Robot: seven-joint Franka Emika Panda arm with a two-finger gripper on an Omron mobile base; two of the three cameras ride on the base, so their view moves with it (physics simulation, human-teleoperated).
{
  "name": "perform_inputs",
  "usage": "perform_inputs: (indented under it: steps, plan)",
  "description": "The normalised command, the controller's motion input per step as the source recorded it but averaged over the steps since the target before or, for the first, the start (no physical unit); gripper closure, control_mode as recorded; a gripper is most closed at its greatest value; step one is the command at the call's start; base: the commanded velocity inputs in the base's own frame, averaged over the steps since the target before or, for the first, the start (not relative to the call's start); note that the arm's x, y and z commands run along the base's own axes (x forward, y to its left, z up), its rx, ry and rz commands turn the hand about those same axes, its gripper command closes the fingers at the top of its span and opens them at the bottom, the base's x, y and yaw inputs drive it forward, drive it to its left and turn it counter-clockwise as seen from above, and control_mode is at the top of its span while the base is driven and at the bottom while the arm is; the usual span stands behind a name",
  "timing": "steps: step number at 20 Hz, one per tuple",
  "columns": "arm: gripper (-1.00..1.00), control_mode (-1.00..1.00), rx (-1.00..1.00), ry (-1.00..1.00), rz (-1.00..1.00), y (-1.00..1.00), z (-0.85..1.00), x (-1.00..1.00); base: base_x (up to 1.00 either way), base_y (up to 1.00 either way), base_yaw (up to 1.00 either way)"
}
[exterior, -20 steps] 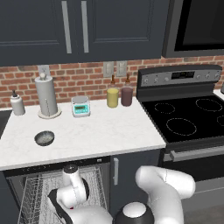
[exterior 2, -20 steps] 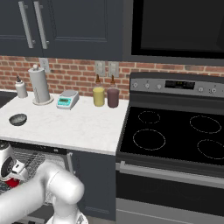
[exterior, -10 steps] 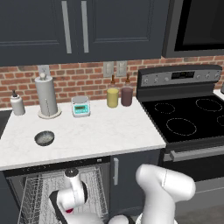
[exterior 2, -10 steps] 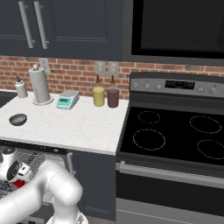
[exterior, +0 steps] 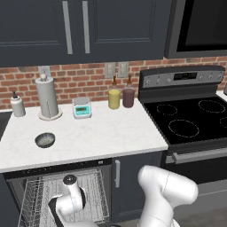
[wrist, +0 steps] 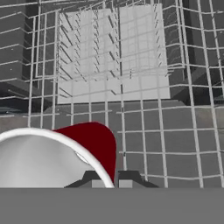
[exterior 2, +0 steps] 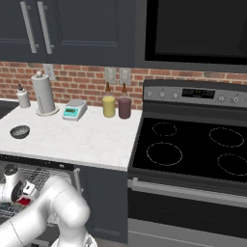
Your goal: Pick up the cup and bowl from the counter, place them in the dishwasher, and close the dishwasher door.
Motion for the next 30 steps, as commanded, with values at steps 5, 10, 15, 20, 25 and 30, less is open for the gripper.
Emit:
perform_inputs:
  steps: [5, 10, 15, 20, 25, 30]
  plan:
    - [1.00, -1.00, 0.00, -0.09, 0.00, 0.04, -0.46, 0.14, 0.00, 0.00, 0.00]
    - [1.00, -1.00, 0.00, -0.05, 0.00, 0.00, -0.55, 0.07, 0.00, 0.00, 0.00]
    - [1.00, -1.00, 0.00, 0.00, 0.00, 0.00, -0.56, 0.00, 0.00, 0.00, 0.00]
    - [1.00, -1.00, 0.00, 0.00, 0.00, 0.01, -0.47, 0.00, 0.00, 0.00, 0.00]
    - [1.00, -1.00, 0.00, 0.11, 0.00, 0.02, -0.07, 0.00, 0.00, 0.00, 0.00]
    - [1.00, -1.00, 0.00, 0.20, 0.00, 0.00, 0.00, 0.00, 0.00, 0.00, 0.00]
